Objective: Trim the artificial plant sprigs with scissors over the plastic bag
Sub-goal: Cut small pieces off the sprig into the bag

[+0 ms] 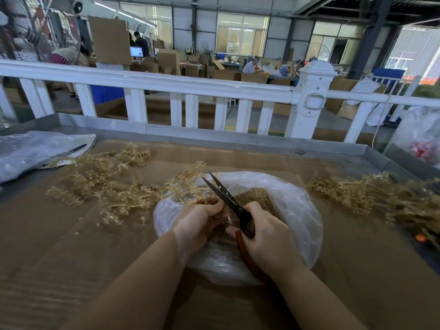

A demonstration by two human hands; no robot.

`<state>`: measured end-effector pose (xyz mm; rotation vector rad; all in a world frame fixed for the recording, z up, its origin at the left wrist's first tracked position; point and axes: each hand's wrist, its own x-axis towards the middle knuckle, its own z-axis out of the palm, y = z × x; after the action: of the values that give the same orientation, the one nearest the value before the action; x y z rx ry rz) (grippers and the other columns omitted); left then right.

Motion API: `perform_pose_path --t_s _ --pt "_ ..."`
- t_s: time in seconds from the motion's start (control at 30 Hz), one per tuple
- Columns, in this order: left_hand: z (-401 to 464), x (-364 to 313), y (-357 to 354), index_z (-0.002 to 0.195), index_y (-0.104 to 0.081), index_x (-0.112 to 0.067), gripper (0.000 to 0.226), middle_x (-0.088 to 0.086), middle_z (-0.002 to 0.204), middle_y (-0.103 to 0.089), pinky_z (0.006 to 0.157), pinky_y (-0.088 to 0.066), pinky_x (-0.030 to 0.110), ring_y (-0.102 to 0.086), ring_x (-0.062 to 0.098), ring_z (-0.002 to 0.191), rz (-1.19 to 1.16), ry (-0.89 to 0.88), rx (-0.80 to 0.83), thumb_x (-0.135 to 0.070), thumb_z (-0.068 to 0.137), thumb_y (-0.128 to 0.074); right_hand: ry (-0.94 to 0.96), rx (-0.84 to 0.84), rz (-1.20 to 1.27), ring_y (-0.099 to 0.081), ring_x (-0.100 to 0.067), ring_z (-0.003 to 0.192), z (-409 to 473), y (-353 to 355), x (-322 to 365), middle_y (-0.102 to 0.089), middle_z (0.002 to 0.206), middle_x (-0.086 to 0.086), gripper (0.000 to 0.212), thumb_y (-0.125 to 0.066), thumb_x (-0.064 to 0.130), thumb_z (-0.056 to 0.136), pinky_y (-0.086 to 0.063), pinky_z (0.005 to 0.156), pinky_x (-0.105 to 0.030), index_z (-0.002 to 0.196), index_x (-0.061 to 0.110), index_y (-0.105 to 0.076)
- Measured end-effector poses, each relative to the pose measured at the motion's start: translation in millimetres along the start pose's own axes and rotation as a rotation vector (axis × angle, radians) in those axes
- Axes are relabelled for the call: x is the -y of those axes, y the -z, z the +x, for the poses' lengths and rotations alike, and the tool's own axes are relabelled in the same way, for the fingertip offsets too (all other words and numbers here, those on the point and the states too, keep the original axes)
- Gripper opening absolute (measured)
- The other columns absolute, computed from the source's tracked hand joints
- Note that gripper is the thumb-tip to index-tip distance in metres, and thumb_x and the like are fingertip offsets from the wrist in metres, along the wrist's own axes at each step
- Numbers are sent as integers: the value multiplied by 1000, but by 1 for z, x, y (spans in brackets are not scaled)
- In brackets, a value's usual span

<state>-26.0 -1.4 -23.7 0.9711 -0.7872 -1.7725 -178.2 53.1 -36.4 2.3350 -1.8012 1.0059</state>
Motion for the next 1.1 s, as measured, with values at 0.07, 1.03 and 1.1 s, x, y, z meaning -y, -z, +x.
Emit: perform_pose_path --t_s 0.07,1.03,1.1 --pt "0 0 -1 92 -65 0 10 9 78 -67 60 -55 23 -63 16 66 5 -6 -2 3 86 -57 2 -7 0 -54 -3 71 -1 0 0 -59 82 11 37 -56 58 84 -37 59 -7 101 25 -53" --pt "3 10 -4 106 -61 -5 23 7 78 -68 65 -55 28 -67 15 70 -36 -161 -122 -20 89 -63 -41 -64 39 -57 -6 72 -2 -3 -3 -60 80 9 33 -60 53 85 -49 63 -22 98 25 -52" --pt "2 9 -3 106 -61 -6 29 7 79 -69 64 -56 28 -69 16 72 -86 -153 -96 -19 82 -68 -44 -80 36 -56 -5 72 -2 -3 -3 -59 80 9 33 -58 55 84 -49 63 -23 97 26 -52"
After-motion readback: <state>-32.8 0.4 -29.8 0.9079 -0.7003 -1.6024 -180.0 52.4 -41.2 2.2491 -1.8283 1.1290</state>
